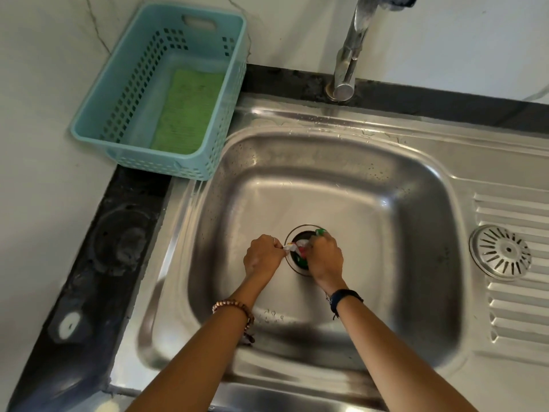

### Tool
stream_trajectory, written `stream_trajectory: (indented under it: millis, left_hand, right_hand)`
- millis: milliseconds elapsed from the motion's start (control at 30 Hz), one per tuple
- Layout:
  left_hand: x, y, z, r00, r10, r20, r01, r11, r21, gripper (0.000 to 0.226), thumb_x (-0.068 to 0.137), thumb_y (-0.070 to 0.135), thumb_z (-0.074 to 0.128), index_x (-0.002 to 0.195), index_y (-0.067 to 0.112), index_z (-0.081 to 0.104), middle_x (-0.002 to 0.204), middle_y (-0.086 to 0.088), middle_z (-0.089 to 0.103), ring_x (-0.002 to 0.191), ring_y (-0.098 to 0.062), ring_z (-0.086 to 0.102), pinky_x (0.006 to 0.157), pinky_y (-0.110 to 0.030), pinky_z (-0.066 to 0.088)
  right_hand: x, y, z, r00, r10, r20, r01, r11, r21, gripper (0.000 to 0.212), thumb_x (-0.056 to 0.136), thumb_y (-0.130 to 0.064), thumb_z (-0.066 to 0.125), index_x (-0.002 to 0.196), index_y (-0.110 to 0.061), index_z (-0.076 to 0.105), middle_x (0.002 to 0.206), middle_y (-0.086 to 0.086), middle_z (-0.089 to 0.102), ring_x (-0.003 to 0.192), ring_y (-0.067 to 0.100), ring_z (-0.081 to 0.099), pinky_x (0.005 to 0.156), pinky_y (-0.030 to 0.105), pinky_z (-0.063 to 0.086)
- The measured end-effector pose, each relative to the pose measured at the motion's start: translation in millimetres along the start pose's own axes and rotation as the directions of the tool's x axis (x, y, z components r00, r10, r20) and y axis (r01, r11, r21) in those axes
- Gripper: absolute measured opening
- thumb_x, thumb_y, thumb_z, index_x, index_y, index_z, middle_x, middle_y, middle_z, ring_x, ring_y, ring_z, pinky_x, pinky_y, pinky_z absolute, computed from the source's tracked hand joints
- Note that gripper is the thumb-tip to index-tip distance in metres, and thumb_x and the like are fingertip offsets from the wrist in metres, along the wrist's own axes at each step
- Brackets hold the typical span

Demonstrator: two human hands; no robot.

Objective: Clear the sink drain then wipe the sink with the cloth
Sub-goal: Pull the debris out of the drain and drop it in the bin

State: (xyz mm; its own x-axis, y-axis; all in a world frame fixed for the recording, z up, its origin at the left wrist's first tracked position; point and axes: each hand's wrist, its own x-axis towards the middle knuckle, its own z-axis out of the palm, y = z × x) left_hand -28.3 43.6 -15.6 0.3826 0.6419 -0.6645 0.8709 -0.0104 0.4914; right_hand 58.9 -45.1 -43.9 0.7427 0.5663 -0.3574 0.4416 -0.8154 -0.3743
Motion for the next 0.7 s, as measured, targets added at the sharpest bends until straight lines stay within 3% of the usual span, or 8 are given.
stream_trajectory:
  millis: [133,267,400,533,633,700]
  left_hand:
    - [-4,4,-3,1.0,0.001,-0.008,-0.001,0.999,-0.037,0.023,0.084,0.026,0.061,0.067,0.011,0.064,0.071,-0.007,0.057,0.058,-0.015,0.048,0.047,-0.02,0.029]
    - [-17,13,-4,0.999,0.011,-0.035,-0.017,0.983,-0.181,0.018,0.079,0.024,0.062,0.062,0.018,0.06,0.064,-0.003,0.06,0.06,-0.018,0.055,0.059,-0.025,0.043]
    - [-51,17,-17,0.995,0.049,-0.086,-0.076,0.935,-0.347,0.019,0.078,0.022,0.064,0.06,0.02,0.059,0.077,-0.013,0.07,0.067,-0.026,0.066,0.071,-0.039,0.057]
    - [-116,-7,-35,0.964,0.08,-0.254,-0.191,0.872,-0.451,0.019,0.082,0.019,0.057,0.064,0.02,0.058,0.081,-0.012,0.071,0.059,-0.019,0.061,0.069,-0.04,0.055]
    - [-178,-39,-41,0.912,0.0,-0.411,-0.235,0.82,-0.522,0.017,0.082,0.023,0.057,0.064,0.021,0.058,0.072,-0.002,0.068,0.062,-0.019,0.062,0.069,-0.039,0.054]
    - [-226,-68,-35,0.859,-0.1,-0.502,-0.275,0.736,-0.618,0.015,0.079,0.029,0.057,0.067,0.02,0.059,0.07,-0.004,0.066,0.065,-0.023,0.064,0.066,-0.037,0.054]
  right_hand:
    - [-5,2,-20,0.993,0.02,-0.12,-0.002,0.989,0.151,0.026,0.097,-0.013,0.045,0.107,-0.005,0.067,0.11,0.016,0.063,0.094,0.028,0.061,0.067,0.024,0.04]
    - [-20,-4,-43,0.971,0.0,-0.241,0.094,0.92,0.381,0.025,0.096,-0.015,0.051,0.118,-0.01,0.063,0.104,0.011,0.069,0.091,0.022,0.064,0.072,0.021,0.049]
    - [-52,-19,-66,0.96,0.029,-0.279,0.162,0.754,0.637,0.041,0.092,-0.016,0.059,0.13,-0.016,0.045,0.078,0.001,0.061,0.072,0.013,0.059,0.066,0.016,0.046]
    - [-103,-36,-86,0.971,-0.078,-0.226,0.233,0.519,0.822,0.018,0.089,-0.009,0.061,0.104,-0.02,0.063,0.088,-0.001,0.067,0.072,-0.002,0.063,0.068,0.013,0.051]
    - [-156,-50,-90,0.957,-0.241,-0.161,0.245,0.38,0.892,0.009,0.09,-0.009,0.059,0.092,-0.015,0.065,0.085,0.008,0.066,0.073,0.008,0.06,0.069,0.022,0.051]
    - [-201,-57,-87,0.919,-0.374,-0.126,0.266,0.35,0.898,0.005,0.09,-0.013,0.06,0.089,-0.013,0.065,0.078,0.001,0.066,0.074,0.01,0.059,0.071,0.028,0.05]
